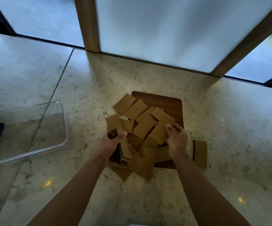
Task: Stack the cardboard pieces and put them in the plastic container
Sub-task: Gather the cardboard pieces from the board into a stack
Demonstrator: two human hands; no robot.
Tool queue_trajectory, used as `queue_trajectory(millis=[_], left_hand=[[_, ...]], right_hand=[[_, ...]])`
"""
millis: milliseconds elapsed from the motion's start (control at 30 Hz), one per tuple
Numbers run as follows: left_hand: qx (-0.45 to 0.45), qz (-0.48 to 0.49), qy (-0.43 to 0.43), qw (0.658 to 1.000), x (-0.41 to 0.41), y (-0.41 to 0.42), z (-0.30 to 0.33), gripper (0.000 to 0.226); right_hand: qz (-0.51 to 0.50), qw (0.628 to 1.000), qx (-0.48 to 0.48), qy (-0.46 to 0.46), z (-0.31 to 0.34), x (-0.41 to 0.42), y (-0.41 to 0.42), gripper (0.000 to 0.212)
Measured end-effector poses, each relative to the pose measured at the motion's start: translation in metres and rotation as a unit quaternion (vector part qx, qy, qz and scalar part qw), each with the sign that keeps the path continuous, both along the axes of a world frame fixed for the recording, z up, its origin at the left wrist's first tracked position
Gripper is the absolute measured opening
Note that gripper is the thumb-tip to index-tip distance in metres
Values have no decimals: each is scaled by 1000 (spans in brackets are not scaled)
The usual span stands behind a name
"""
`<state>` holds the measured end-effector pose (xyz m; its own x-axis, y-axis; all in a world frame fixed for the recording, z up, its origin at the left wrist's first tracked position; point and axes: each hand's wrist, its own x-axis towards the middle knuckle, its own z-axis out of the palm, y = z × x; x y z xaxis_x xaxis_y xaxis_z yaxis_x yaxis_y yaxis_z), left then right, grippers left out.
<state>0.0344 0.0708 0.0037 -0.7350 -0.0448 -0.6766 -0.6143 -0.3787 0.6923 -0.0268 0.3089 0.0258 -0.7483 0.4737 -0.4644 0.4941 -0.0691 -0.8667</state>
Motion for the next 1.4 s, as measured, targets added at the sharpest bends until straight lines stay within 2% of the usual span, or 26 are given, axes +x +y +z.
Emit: queue_trajectory(millis=[100, 133, 200, 233, 300, 367, 467, 500, 533, 567, 633, 700, 833, 900, 967, 1000, 1067, 1167, 1267, 1333, 1367, 1400], left_hand=[[2, -57, 4, 998, -6, 19, 4, 69], [1, -66, -3, 998, -6, 24, 4, 66], [1, -63, -24, 998, -4, 31, 1, 54], [-3, -55, -36, 998, -1, 30, 0, 49], [-5, -25, -60, 998, 5, 22, -4, 42], [8, -14, -55, 998, 11, 11, -7, 38], [0, -13, -32, 999, 18, 2, -11, 44], [-2, -7, -21, 1000, 19, 1, -11, 48], [1, 0, -9, 1000, 19, 1, -12, 50], [8, 5, 2, 1000, 19, 0, -11, 52], [20, 3, 19, 1000, 19, 0, -10, 56], [12, -9, 25, 1000, 17, 0, -9, 64], [-62, -41, 15, 997, 9, 5, -7, 64], [-83, -75, 23, 993, 2, 10, -3, 70], [-83, -116, 13, 990, -7, 17, 2, 75], [-70, -133, 1, 989, -11, 20, 5, 71], [-30, -135, -21, 990, -19, 21, 7, 57], [-9, -96, -31, 995, -29, 5, 4, 50], [22, -45, -18, 999, -34, -18, -2, 50], [1, 26, -31, 999, -40, -30, -4, 51], [-8, 56, -35, 998, -45, -35, -4, 49], [-4, 77, -30, 997, -49, -40, -5, 45]], right_hand=[[113, 990, -79, -26, 6, 18, -23, 25], [185, 981, -33, -46, 3, 25, -35, 23], [313, 938, 142, -53, -7, 39, -52, 27], [323, 922, 208, -46, -10, 44, -55, 29], [255, 922, 287, -47, -11, 52, -46, 37], [200, 918, 328, -104, -17, 65, -29, 41], [312, 828, 421, -200, -28, 96, -28, 65], [328, 820, 428, -192, -33, 103, -31, 69], [322, 839, 402, -176, -37, 107, -34, 70], [294, 875, 348, -162, -38, 108, -36, 68], [213, 932, 254, -146, -39, 101, -30, 51], [155, 949, 236, -142, -36, 94, -17, 36], [6, 970, 230, -82, -20, 75, 6, 34], [5, 978, 203, -55, -13, 64, 5, 35], [78, 990, 109, -38, -6, 53, -15, 34], [142, 986, 71, -42, -4, 48, -28, 32], [250, 964, 76, -53, -7, 37, -51, 30], [230, 967, 80, -76, -12, 10, -65, 31], [253, 939, 216, -85, -18, -23, -68, 32], [293, 919, 256, -57, -19, -48, -80, 23], [323, 901, 288, -42, -20, -64, -87, 23], [354, 869, 344, -26, -23, -78, -94, 34]])
